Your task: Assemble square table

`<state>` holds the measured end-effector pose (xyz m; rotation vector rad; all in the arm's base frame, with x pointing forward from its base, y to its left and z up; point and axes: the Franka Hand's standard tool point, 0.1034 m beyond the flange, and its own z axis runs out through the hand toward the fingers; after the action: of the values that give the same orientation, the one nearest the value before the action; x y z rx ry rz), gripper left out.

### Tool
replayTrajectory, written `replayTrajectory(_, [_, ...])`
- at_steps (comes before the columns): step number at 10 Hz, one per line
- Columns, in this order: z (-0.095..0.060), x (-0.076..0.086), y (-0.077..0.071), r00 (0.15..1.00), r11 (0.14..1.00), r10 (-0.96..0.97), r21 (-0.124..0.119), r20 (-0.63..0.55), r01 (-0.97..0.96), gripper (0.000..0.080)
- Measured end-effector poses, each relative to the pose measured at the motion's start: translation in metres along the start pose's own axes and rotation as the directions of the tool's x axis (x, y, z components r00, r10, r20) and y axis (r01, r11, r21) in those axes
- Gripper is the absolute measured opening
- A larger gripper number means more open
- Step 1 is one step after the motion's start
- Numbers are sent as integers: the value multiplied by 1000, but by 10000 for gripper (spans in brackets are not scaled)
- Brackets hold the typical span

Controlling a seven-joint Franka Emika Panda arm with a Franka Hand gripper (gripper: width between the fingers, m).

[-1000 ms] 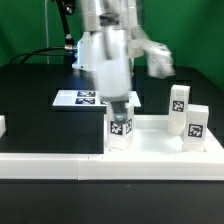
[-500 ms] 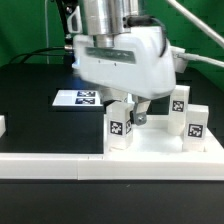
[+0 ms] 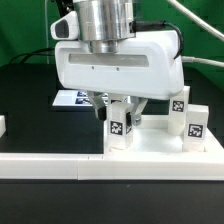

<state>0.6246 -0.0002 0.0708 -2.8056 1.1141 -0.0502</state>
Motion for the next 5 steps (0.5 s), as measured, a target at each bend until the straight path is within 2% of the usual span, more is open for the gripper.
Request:
replayTrajectory(1, [0, 0, 0, 999, 999, 37, 0, 0, -37, 284])
replayTrajectory(4, [0, 0, 1, 960, 960, 280, 0, 0, -280, 289])
replayTrajectory(5, [1, 1, 1, 914, 914, 405, -2, 0, -405, 289])
